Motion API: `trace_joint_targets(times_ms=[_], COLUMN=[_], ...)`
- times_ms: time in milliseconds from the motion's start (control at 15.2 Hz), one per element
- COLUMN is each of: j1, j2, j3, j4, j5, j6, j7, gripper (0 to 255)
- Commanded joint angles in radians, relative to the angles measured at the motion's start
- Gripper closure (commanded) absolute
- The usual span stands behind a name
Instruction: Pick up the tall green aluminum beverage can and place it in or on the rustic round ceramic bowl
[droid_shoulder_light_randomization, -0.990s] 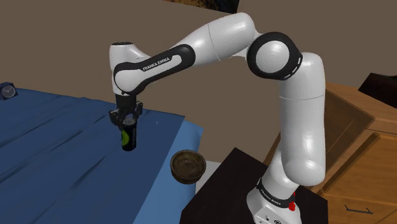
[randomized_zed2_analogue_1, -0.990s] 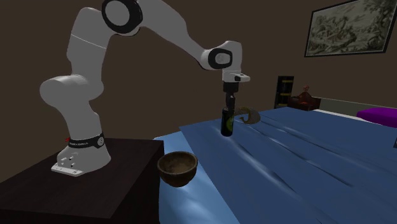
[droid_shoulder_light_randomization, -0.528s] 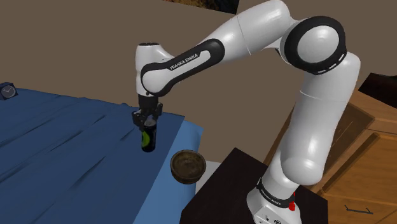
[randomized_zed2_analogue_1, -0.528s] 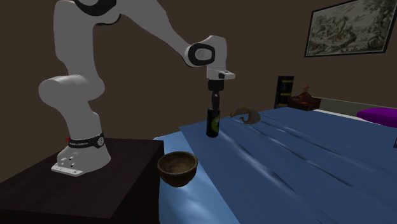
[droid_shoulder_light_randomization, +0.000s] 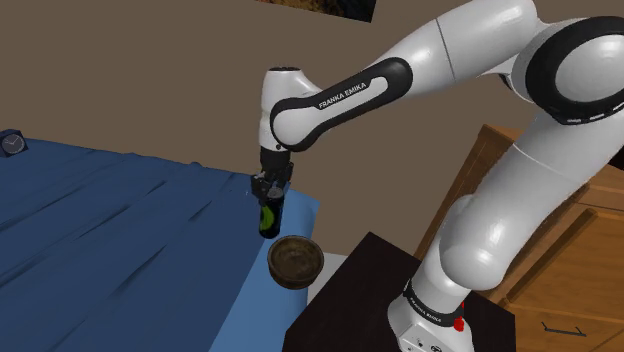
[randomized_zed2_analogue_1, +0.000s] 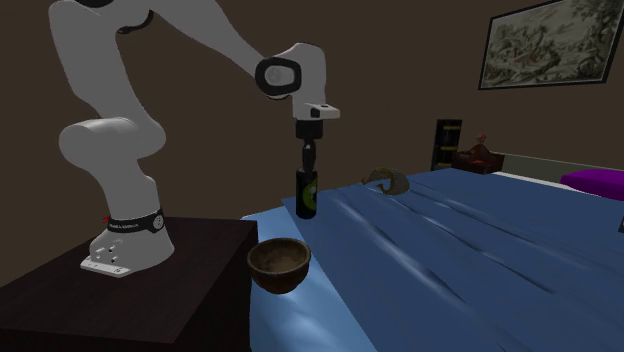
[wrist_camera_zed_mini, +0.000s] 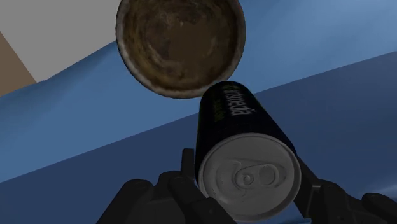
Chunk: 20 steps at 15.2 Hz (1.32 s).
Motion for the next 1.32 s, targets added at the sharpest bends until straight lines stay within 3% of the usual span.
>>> trace_joint_targets(times_ms=[0,330,1254], j1=[-0.007,-0.027,-0.028], j2=[-0.079,-0.299,-0.158], j3=[-0.016,-0.072,-0.063], j4=[-0.073,-0.248,-0.341], j5=[0.013,0.020,0.018], j6=[-0.005,-0.051,0.182], j7=[-0.034,-0.118,-0.113], gripper=[255,255,255])
